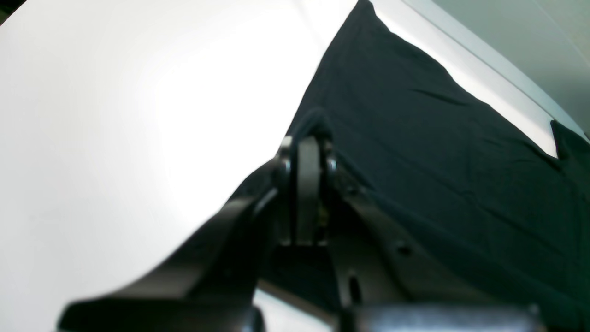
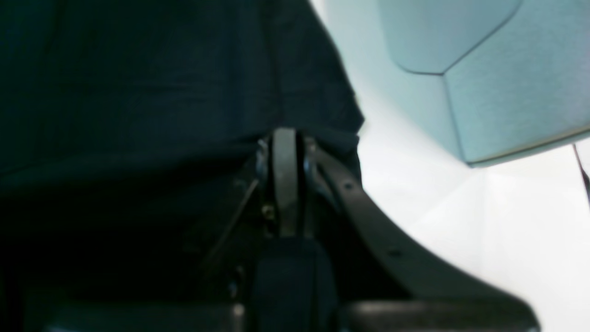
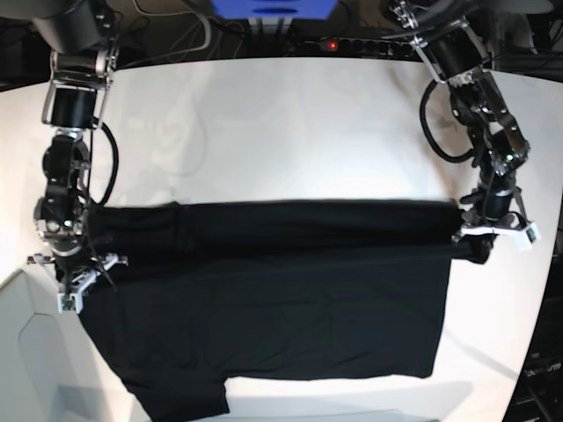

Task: Fold the T-shirt properly
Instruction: 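Lift the shoulder edge with both grippers and fold it over the body, then release the folded edge and regrasp the shirt's folded edge corners, then lift the shirt with both grippers and drag it toward the robot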

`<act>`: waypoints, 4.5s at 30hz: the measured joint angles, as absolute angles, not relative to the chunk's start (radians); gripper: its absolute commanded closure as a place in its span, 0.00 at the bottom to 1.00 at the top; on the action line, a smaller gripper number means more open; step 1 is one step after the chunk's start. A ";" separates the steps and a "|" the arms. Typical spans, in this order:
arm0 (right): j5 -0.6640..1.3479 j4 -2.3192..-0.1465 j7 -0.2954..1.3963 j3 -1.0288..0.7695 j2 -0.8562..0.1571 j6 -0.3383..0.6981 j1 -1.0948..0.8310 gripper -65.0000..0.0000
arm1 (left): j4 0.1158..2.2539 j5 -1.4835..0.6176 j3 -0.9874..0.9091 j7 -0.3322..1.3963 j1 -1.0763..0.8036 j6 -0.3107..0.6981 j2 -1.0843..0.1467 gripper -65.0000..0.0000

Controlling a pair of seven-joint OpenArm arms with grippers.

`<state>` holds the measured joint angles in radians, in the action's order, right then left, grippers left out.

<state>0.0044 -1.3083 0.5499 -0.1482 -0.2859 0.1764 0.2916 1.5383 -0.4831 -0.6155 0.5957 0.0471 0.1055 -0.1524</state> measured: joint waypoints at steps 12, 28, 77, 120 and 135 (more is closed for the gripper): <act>0.004 -1.308 0.551 -0.127 -0.286 0.176 0.289 1.00 | 1.447 -0.480 -0.521 0.593 0.075 0.100 -0.200 0.98; -0.001 -1.323 0.545 -0.130 -0.288 0.173 0.268 0.53 | 1.441 -0.483 -0.477 0.580 0.006 0.102 -0.234 0.25; 0.007 -1.314 0.382 -0.339 -0.391 0.168 0.064 0.38 | 1.242 -0.495 -0.540 0.557 0.031 0.111 -0.182 1.00; 0.001 -1.381 0.402 -0.316 -0.353 0.428 -0.114 1.00 | 1.473 -0.488 -0.543 0.581 -0.153 0.096 -0.183 1.00; 0.010 -1.560 0.579 -0.303 -0.468 0.447 -0.006 1.00 | 1.691 -0.485 -0.542 0.598 -0.115 0.104 -0.214 1.00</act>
<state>0.0097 -1.5597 0.5793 -0.3027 -0.4679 0.4469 -0.0055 1.6913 -0.4850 -0.5419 0.5983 -0.1154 0.1040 -0.2138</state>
